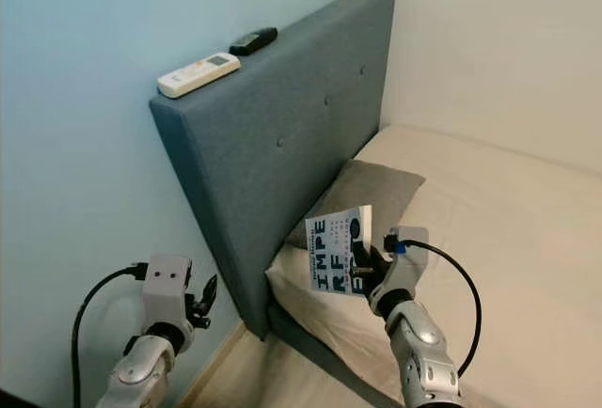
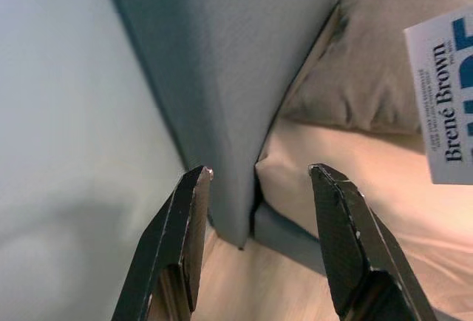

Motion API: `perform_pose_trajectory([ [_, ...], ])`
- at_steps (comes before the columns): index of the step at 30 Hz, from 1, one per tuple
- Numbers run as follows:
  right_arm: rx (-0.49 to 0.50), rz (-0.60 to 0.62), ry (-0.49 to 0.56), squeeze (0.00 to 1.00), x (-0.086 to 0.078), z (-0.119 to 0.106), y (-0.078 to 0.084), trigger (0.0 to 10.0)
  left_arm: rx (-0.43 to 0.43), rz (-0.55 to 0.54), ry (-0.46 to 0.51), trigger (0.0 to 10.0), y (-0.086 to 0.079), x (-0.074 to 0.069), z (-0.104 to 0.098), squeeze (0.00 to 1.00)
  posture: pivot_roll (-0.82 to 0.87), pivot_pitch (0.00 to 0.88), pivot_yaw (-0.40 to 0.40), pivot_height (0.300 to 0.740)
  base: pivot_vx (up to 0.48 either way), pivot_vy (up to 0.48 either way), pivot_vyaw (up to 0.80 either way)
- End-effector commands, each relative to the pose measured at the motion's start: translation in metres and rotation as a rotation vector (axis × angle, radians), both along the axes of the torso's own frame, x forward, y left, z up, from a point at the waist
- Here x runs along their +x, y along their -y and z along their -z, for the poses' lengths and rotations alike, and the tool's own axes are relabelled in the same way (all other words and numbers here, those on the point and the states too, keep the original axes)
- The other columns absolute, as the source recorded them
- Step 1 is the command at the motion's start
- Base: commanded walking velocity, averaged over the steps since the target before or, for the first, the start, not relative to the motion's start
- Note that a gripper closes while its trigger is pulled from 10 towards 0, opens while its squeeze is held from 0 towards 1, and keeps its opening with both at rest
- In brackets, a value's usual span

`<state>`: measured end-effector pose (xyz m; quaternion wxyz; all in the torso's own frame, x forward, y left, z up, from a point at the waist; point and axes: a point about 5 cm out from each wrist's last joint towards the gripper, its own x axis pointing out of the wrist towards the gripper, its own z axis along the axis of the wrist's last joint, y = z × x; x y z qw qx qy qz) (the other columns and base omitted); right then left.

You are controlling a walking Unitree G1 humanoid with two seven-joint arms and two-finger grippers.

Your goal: Clean up the room

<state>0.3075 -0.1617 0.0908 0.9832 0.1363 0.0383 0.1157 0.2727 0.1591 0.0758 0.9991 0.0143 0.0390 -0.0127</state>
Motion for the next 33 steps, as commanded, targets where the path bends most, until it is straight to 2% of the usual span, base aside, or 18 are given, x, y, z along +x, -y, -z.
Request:
perform_pose_trajectory([
  [1, 0.009, 0.008, 0.017, 0.00, -0.0011, -0.0004, 0.0009, 10.0, -0.007, 0.002, -0.008, 10.0, 0.0006, -0.0045, 0.0036, 0.00, -0.02, 0.107, 0.007, 0.710, 0.334, 0.000, 0.00],
  [20, 0.011, -0.020, 0.012, 0.00, -0.0003, 0.0000, -0.0039, 10.0, -0.008, -0.005, -0.008, 10.0, -0.0033, -0.0069, 0.0028, 0.00, -0.01, 0.110, 0.003, 0.710, 0.329, 0.000, 0.00],
  [33, 0.015, -0.044, 0.002, 0.00, 0.0010, 0.0015, -0.0066, 10.0, 0.005, -0.018, -0.004, 10.0, -0.0052, -0.0080, 0.0042, 0.00, -0.01, 0.114, 0.001, 0.710, 0.000, 0.000, 0.00],
])
